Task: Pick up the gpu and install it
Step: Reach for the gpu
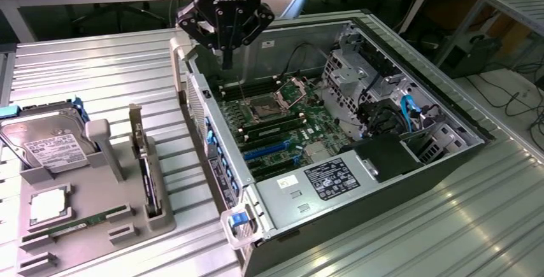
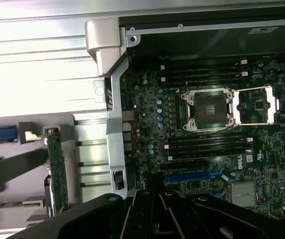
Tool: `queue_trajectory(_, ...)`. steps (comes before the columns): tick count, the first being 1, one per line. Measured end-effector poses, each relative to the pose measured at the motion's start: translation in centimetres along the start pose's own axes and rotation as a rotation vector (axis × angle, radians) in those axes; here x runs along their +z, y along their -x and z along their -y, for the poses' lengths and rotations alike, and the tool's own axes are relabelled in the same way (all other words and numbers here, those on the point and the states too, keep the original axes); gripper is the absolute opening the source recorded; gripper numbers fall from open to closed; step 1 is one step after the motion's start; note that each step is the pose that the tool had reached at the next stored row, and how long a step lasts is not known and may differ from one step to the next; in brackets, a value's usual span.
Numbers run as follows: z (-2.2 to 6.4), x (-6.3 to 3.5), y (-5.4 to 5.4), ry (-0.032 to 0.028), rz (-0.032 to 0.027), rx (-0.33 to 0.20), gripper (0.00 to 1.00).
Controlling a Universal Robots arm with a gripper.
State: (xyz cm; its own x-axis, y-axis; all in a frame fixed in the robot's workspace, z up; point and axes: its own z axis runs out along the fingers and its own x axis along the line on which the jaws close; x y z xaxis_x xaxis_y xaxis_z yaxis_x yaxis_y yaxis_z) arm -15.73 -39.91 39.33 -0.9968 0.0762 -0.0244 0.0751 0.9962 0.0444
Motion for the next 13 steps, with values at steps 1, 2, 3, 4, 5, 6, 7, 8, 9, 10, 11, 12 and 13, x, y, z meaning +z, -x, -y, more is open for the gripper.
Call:
queue_trajectory(1,0.00,0.00,-0.02,0.0000,0.0000,0.000,0.11)
queue_trajectory(2,0.00,0.00,-0.04,0.0000,0.0000,0.000,0.11)
queue_trajectory(3,0.01,0.00,-0.06,0.0000,0.0000,0.000,0.11)
queue_trajectory(4,0.01,0.00,-0.09,0.0000,0.0000,0.000,0.11)
queue_trajectory(5,0.01,0.00,-0.11,0.0001,0.0001,0.000,0.11)
queue_trajectory(6,0.01,0.00,-0.13,0.0000,0.0001,0.000,0.11)
queue_trajectory(7,0.01,0.00,-0.15,0.0000,0.0000,0.000,0.11)
queue_trajectory(8,0.02,0.00,-0.18,0.0001,0.0001,0.000,0.11)
queue_trajectory(9,0.02,0.00,-0.20,0.0000,0.0000,0.000,0.11)
queue_trajectory(10,0.02,-0.01,-0.23,0.0000,0.0000,0.000,0.11)
queue_trajectory(11,0.02,-0.01,-0.25,0.0000,0.0000,0.000,0.11)
queue_trajectory(12,0.03,-0.01,-0.27,0.0000,0.0000,0.000,0.11)
queue_trajectory(13,0.03,-0.01,-0.29,0.0000,0.0000,0.000,0.11)
